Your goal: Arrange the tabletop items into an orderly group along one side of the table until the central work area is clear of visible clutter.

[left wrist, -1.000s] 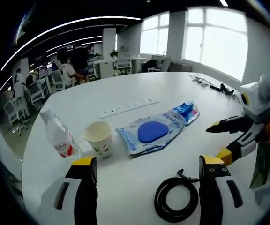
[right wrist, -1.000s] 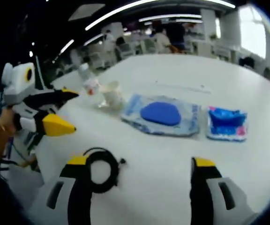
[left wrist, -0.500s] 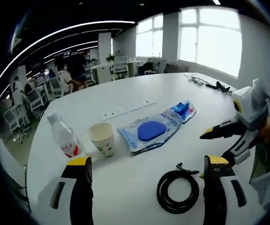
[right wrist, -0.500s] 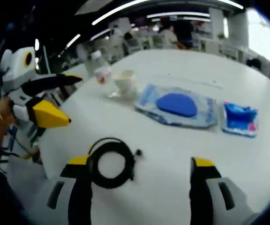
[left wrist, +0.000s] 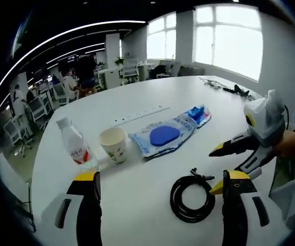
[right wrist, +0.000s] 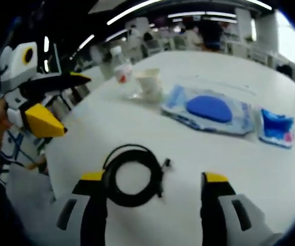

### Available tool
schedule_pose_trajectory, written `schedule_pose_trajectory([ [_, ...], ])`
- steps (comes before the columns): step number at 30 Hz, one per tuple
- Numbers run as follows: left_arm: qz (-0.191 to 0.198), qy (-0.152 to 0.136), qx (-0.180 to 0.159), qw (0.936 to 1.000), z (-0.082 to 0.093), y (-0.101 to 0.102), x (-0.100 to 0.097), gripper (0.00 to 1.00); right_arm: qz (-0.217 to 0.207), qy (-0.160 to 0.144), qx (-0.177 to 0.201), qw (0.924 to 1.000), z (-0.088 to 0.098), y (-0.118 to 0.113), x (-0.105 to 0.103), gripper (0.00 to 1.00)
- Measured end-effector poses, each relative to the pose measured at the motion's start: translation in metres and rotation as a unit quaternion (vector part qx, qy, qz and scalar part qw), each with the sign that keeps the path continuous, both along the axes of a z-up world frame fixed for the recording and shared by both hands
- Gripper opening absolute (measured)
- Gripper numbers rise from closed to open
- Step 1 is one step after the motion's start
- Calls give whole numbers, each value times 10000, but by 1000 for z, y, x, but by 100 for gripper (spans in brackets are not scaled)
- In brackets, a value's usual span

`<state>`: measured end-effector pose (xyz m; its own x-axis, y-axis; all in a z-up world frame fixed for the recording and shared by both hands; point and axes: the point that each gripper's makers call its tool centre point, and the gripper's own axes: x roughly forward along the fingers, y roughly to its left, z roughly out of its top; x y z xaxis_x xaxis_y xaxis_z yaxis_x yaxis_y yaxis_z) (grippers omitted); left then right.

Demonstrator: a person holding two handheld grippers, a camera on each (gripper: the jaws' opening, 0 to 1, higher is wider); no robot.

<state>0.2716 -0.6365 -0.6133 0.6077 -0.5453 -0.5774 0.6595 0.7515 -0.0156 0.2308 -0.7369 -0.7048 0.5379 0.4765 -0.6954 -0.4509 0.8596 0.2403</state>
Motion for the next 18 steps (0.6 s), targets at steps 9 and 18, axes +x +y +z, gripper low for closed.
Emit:
schedule_pose_trajectory([
  [9,36,2,-21,10000,4,9,-9,100,67,47,-75,9999,-15,8,2,54],
  [18,-12,129,-22,9999,2,13,-20,100,15,47,-60,10000,-20,16,10,45],
])
